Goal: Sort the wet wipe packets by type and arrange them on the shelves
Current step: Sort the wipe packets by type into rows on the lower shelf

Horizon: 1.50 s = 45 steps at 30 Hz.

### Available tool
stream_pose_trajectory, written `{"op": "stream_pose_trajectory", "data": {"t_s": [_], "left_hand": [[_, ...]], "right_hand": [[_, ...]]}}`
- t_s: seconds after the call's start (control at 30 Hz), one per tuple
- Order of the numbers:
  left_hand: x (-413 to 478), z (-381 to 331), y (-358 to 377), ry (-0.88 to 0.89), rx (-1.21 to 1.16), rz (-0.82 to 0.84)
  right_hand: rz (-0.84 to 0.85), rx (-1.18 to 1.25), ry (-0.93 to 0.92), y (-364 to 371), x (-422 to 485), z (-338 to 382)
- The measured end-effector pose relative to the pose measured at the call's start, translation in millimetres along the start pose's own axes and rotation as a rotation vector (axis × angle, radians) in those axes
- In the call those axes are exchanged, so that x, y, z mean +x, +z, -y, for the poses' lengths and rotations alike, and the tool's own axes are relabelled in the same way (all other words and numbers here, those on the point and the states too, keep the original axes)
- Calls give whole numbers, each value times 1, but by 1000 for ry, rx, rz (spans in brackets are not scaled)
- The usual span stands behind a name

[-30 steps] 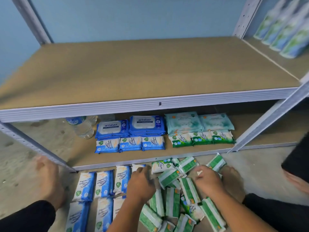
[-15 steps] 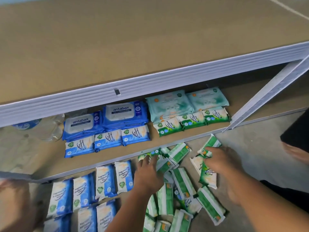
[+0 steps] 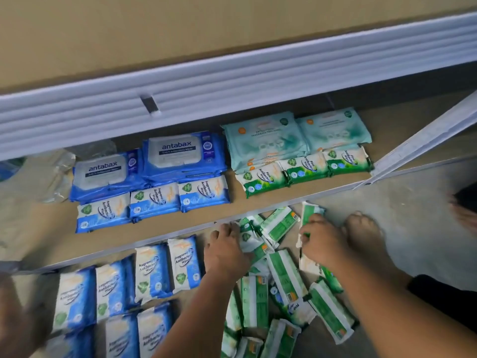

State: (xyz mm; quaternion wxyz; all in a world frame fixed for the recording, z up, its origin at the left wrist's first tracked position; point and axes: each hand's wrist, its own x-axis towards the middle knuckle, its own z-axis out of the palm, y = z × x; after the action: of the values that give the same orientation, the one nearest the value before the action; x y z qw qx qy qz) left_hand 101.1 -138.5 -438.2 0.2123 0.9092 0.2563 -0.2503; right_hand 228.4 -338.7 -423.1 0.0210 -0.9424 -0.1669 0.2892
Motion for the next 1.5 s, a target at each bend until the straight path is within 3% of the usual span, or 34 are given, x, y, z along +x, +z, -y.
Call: {"op": "stream_pose_trajectory", "data": {"t_s": [0.33,0.43,0.53,0.6,0.9,1.23,1.5], "left_hand": [[-37,-13,25,96,8,25],[-41,-13,30,101,-25,6],[-41,-10,31,110,-59,4],[-40,-6,31,131,-87,0],[-47,13,24,172,-296,21],[-43,15,13,42,-200,109],[-43,23,13,24,-129,47]], "right_hand": [[-56,-133,8,12,-54,21],[-109,-112,-123,6,-35,36],[33,-201,-332,2,-13,52],[136,-281,-361,-1,-3,55],[166,-289,-279,23,-31,27],[82,-212,-172,37,-69,14],[-29,-198,56,37,-56,52]]}}
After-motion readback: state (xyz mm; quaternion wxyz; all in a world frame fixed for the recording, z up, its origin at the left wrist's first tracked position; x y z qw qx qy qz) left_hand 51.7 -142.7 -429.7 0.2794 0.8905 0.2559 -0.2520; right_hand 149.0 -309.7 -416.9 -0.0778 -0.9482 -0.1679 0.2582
